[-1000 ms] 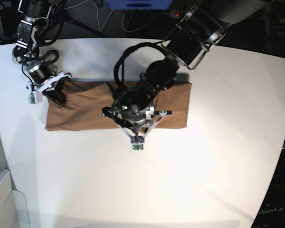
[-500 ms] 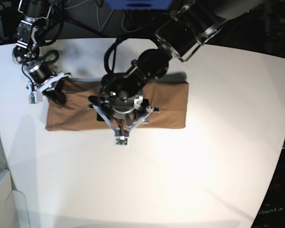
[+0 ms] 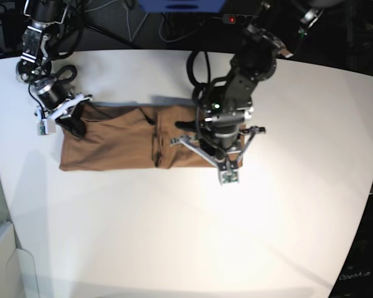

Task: Fold the T-shirt properly
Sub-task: 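Lay the strip end down at the middle and hold it with the left gripper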

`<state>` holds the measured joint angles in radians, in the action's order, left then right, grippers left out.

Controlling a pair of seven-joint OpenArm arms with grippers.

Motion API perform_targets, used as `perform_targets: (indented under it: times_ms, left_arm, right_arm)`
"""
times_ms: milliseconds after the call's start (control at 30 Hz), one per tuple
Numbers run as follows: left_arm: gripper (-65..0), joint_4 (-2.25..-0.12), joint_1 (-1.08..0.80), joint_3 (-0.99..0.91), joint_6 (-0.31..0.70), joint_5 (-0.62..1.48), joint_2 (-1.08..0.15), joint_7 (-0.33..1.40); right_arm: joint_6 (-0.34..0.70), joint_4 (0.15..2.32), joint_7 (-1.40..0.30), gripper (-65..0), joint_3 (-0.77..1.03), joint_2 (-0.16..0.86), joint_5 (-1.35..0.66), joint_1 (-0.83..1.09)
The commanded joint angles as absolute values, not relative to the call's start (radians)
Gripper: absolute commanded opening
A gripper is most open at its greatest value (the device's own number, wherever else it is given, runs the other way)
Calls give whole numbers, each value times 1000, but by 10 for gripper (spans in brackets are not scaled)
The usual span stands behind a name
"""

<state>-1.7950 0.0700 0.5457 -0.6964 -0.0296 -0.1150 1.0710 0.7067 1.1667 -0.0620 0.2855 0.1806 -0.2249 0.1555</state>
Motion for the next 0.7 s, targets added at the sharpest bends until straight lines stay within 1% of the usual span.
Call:
perform_targets:
  times_ms: [0, 167, 233, 333, 500, 667]
  left_arm:
    - [-622, -1824, 62, 527, -698, -35, -124, 1059]
    - [-622, -1830, -19, 440, -698, -35, -137, 1059]
    - [-622, -1822, -50, 384, -650, -35, -134, 1056]
    - [-623, -1761, -56, 352, -622, -39, -131, 1010]
    - [-623, -1609, -47, 351, -621, -38, -131, 929]
    - [-623, -1514, -30, 355, -621, -36, -130, 855]
  right_arm:
    - [698, 1159, -165, -643, 280, 186, -157, 168]
    - [698, 1161, -168, -643, 280, 196, -157, 165]
    - [698, 1161, -166, -643, 282, 196, -157, 168]
    - [698, 1161, -166, -643, 282, 196, -157, 168]
    - [698, 1161, -166, -638, 285, 199, -157, 170]
    - [698, 1201, -170, -637, 286, 209, -157, 186]
